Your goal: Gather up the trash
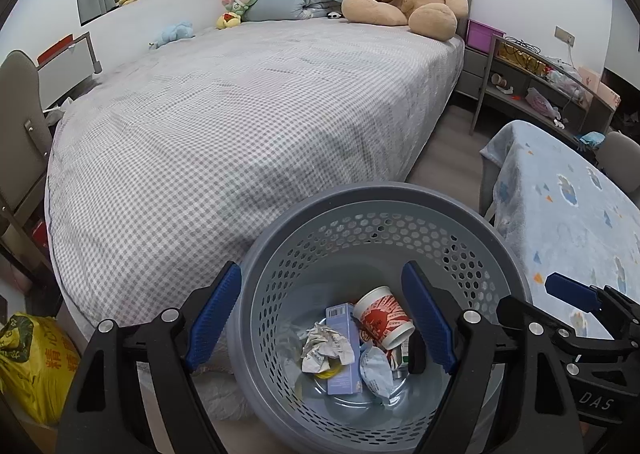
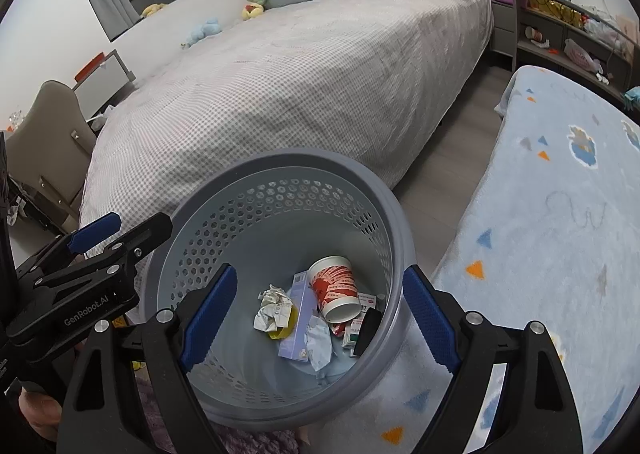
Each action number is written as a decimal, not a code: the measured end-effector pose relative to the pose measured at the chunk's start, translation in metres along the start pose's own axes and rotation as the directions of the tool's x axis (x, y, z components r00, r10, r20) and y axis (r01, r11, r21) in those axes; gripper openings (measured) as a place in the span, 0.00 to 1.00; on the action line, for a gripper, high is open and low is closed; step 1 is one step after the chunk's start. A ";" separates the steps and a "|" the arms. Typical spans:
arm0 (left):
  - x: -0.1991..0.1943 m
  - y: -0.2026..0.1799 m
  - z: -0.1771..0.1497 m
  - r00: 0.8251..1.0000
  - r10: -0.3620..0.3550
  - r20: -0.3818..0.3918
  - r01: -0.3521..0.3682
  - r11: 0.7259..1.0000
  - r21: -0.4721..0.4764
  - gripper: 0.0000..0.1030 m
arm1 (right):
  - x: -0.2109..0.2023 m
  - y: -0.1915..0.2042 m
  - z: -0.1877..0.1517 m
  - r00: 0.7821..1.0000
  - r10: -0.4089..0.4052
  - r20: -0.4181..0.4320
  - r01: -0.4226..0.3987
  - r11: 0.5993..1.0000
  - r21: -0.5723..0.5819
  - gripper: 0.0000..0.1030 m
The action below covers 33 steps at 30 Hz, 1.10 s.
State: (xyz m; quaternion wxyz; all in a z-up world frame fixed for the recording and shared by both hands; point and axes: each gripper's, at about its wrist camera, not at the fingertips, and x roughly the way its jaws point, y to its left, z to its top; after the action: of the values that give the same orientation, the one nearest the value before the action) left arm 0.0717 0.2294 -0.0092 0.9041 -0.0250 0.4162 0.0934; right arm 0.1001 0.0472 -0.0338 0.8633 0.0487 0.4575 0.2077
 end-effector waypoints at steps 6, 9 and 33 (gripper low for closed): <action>0.001 0.000 0.000 1.000 0.006 -0.004 -0.006 1.000 0.000 0.76 | 0.000 -0.001 0.000 1.000 0.000 0.000 0.000 1.000 0.001 0.81; 0.002 0.000 -0.001 1.000 0.009 -0.008 -0.009 1.000 -0.003 0.76 | 0.000 -0.001 0.000 1.000 0.000 0.000 0.000 1.000 0.002 0.81; -0.002 -0.001 -0.001 1.000 0.017 0.008 -0.016 1.000 -0.003 0.76 | 0.000 -0.001 -0.001 1.000 0.001 0.000 -0.001 1.000 0.002 0.82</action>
State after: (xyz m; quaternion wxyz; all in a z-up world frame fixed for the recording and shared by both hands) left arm 0.0700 0.2279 -0.0081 0.9050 -0.0226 0.4125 0.1016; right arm 0.0995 0.0458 -0.0345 0.8631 0.0497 0.4576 0.2077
